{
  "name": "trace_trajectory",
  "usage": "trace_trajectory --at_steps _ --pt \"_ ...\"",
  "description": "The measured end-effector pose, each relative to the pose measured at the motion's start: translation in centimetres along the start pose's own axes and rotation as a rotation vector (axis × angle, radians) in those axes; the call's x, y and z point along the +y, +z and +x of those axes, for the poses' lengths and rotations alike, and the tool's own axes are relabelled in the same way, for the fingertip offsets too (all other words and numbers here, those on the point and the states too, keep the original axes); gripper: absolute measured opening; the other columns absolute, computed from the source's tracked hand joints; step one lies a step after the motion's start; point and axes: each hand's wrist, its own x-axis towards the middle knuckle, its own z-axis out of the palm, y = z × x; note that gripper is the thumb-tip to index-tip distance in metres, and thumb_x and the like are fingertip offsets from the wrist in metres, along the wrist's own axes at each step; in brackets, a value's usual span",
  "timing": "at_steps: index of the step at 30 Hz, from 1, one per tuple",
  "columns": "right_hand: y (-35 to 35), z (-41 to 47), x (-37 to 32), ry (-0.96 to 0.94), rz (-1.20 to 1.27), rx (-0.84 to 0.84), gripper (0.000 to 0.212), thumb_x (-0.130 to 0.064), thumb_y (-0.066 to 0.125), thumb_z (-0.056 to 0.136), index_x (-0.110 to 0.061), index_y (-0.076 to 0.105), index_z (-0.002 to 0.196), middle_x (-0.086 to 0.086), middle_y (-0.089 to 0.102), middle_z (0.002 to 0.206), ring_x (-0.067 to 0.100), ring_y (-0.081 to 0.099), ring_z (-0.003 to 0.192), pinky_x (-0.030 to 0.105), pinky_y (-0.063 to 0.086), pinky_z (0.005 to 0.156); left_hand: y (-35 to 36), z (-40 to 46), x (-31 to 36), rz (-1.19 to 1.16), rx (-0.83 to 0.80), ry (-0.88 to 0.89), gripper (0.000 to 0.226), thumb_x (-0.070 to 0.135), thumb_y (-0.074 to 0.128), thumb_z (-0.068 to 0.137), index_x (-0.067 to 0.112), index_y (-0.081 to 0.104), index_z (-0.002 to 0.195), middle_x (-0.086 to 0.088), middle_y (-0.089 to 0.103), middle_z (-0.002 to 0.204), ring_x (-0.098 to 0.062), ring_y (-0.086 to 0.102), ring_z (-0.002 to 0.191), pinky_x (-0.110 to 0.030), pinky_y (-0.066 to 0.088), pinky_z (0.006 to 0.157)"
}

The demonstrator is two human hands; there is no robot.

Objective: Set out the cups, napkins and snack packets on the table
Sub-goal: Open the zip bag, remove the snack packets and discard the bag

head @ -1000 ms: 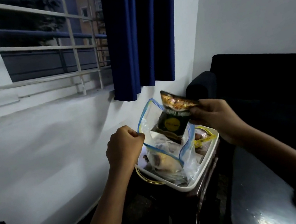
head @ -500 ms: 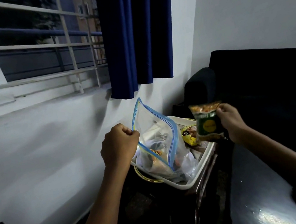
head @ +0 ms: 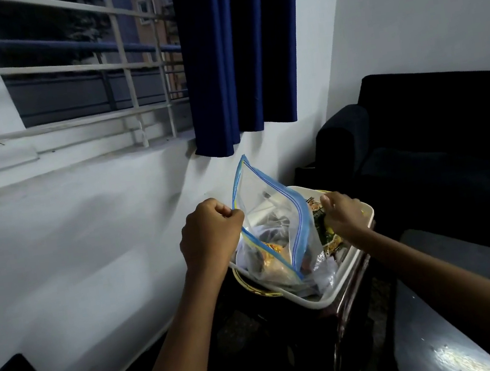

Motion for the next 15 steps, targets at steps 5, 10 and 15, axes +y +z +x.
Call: trace_trajectory --at_steps 5,10,15 --pt "-3.2 -1.8 -4.7 -0.173 0.432 0.213 0.025 -0.014 0.043 0.096 -0.004 0.065 0.103 0.015 0.066 0.105 0.027 0.059 0.096 0.04 0.048 0.082 0.1 0.0 0.2 -0.009 -0.019 -0.006 0.012 0.03 0.062 0.078 0.019 0.064 0.081 -0.001 0.07 0.088 -0.029 0.063 0.088 -0.029 0.047 0.074" --pt "-7.1 -5.4 -10.8 -0.473 0.624 -0.043 0.02 -0.005 0.048 0.093 -0.008 0.067 0.098 0.004 0.066 0.082 0.011 0.062 0.071 0.019 0.053 0.065 0.1 0.0 0.2 -0.02 -0.047 0.0 0.012 0.031 0.061 0.079 0.019 0.064 0.08 -0.004 0.071 0.082 -0.028 0.066 0.084 -0.033 0.053 0.078" --pt "-5.9 -6.6 -13.5 -0.705 -0.107 -0.35 0.023 -0.002 0.052 0.088 -0.007 0.068 0.103 0.009 0.07 0.105 0.018 0.065 0.089 0.026 0.052 0.08 0.0 0.2 0.1 -0.014 -0.064 0.01 0.011 0.031 0.062 0.081 0.02 0.063 0.079 -0.006 0.072 0.085 -0.029 0.067 0.084 -0.035 0.053 0.079"
